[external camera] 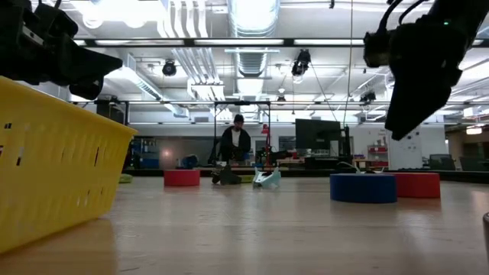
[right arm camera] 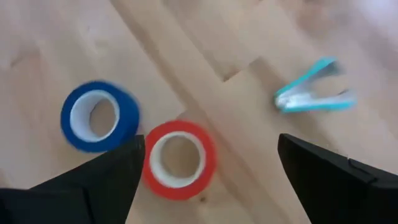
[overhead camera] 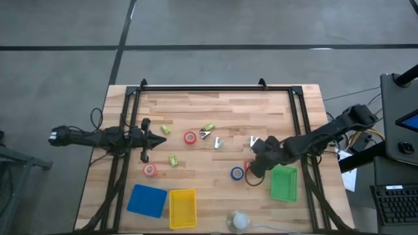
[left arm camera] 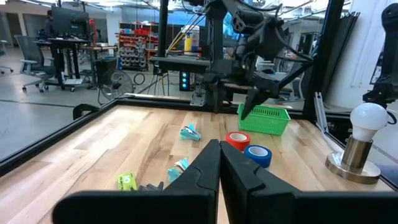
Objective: Pick and place Stapler, Stapler remover, tape
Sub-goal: Put the bottom orange tape into the green basket
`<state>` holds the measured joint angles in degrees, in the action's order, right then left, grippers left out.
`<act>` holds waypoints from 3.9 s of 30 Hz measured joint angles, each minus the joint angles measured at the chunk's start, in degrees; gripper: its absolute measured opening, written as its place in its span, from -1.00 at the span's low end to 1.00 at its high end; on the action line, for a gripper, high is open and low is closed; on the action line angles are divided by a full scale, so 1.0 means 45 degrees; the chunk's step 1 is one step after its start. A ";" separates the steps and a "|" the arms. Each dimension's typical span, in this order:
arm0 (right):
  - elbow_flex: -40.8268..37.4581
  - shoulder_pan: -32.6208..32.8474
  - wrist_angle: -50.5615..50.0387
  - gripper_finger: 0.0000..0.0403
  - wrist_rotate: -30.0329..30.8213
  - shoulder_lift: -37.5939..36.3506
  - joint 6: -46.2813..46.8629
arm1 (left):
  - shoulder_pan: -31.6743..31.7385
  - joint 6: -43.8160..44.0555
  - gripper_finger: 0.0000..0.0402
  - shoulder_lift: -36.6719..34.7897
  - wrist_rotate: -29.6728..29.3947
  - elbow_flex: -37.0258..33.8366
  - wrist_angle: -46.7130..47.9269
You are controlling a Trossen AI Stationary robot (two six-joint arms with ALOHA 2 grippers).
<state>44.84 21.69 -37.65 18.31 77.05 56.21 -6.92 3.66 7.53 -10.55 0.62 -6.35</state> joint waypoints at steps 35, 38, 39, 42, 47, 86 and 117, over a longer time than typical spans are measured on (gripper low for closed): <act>0.0160 -0.0134 0.1460 0.53 -0.1509 0.2595 -0.0170 | 0.0000 0.0000 -0.94 0.0000 0.0002 0.0000 0.0010; 0.0187 -0.0136 0.1404 0.51 -0.1502 0.2386 -0.0243 | 0.0000 0.0000 -0.94 0.0000 -0.0002 0.0000 0.0024; 0.0219 -0.0136 0.1410 0.51 -0.1502 0.2328 -0.0244 | 0.0000 0.0000 -0.94 0.0000 0.0001 0.0000 0.0016; 0.0322 -0.0084 0.1474 0.52 -0.1526 0.2246 -0.0189 | 0.0000 0.0000 -0.94 0.0000 -0.0002 0.0000 0.0023; 0.0324 -0.0024 0.1494 0.58 -0.1738 0.2474 0.0085 | 0.0000 0.0000 -0.94 0.0000 -0.0003 0.0000 0.0048; 0.0771 0.0344 0.0407 0.76 -0.2090 0.2755 0.0359 | 0.0000 0.0000 -0.94 0.0000 0.0002 0.0000 0.0199; 0.0747 0.0461 0.0649 0.40 -0.2474 0.2193 -0.0395 | 0.0000 0.0000 -0.94 0.0000 0.0002 0.0000 0.0325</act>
<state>48.21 23.77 -34.73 7.18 86.92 54.43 -6.92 3.66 7.53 -10.55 0.62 -4.89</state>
